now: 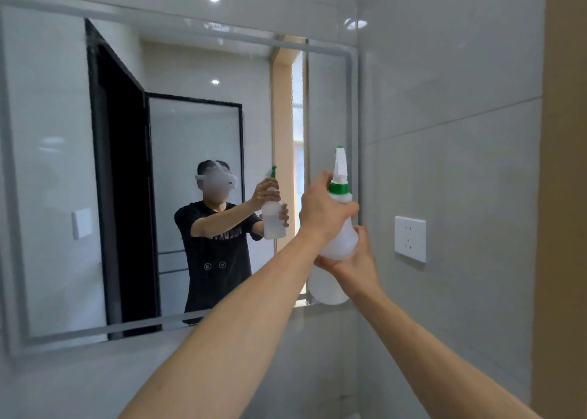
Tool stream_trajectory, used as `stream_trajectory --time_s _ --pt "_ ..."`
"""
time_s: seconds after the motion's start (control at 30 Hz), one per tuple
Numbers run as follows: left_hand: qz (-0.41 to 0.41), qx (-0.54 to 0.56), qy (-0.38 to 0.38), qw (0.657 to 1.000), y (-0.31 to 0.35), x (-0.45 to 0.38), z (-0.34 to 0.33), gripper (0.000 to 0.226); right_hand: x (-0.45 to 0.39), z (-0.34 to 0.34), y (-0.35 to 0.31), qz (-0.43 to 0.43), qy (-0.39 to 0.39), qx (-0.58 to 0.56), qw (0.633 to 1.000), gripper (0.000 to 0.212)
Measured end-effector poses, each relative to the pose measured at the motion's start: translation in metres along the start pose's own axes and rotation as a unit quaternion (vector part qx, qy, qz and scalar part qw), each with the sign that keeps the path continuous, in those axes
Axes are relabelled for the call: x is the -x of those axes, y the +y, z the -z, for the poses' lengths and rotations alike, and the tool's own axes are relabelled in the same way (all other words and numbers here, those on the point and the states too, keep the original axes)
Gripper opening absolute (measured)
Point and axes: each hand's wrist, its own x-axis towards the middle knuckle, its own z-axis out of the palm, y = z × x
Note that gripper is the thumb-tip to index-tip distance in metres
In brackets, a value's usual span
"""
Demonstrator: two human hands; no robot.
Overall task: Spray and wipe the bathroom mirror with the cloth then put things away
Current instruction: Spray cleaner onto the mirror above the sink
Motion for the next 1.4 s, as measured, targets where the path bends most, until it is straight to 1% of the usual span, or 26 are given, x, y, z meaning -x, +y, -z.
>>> stream_trajectory --time_s 0.17,0.3,0.53,0.67,0.8,0.9,1.0,1.03,1.13,1.23,1.4 --pt "0.003 0.033 -0.008 0.999 -0.010 0.001 0.005 0.047 0.000 -0.006 0.004 0.001 -0.012 0.002 1.000 0.085" --pt "-0.005 0.023 0.011 1.000 -0.017 -0.001 0.020 0.054 0.001 -0.018 0.001 0.010 -0.036 0.000 0.999 0.084" --pt "-0.001 -0.006 0.073 0.997 -0.029 -0.003 0.062 0.052 0.008 -0.058 -0.015 0.029 -0.095 -0.046 0.994 0.090" --pt "0.036 -0.017 0.085 0.996 -0.037 0.000 0.086 0.043 0.015 -0.082 -0.019 0.031 -0.120 -0.063 0.990 0.084" --pt "0.048 -0.043 0.109 0.992 -0.043 0.003 0.110 0.031 0.020 -0.105 -0.024 0.031 -0.140 -0.082 0.986 0.083" --pt "0.039 -0.061 0.126 0.989 -0.046 0.006 0.128 0.031 0.027 -0.120 -0.029 0.038 -0.151 -0.082 0.984 0.083" --pt "0.063 -0.053 0.128 0.988 -0.051 0.011 0.146 0.040 0.034 -0.134 -0.035 0.046 -0.170 -0.074 0.981 0.092" --pt "0.068 -0.049 0.130 0.988 -0.053 0.013 0.153 0.039 0.036 -0.139 -0.037 0.049 -0.179 -0.076 0.980 0.093" --pt "0.062 -0.059 0.152 0.985 -0.058 0.016 0.173 0.032 0.043 -0.154 -0.046 0.064 -0.201 -0.101 0.972 0.092" --pt "0.054 -0.082 0.174 0.980 -0.059 0.022 0.193 0.036 0.051 -0.170 -0.055 0.071 -0.220 -0.128 0.964 0.090" --pt "0.068 -0.105 0.195 0.973 -0.063 0.033 0.227 0.034 0.068 -0.200 -0.062 0.072 -0.255 -0.135 0.955 0.088"
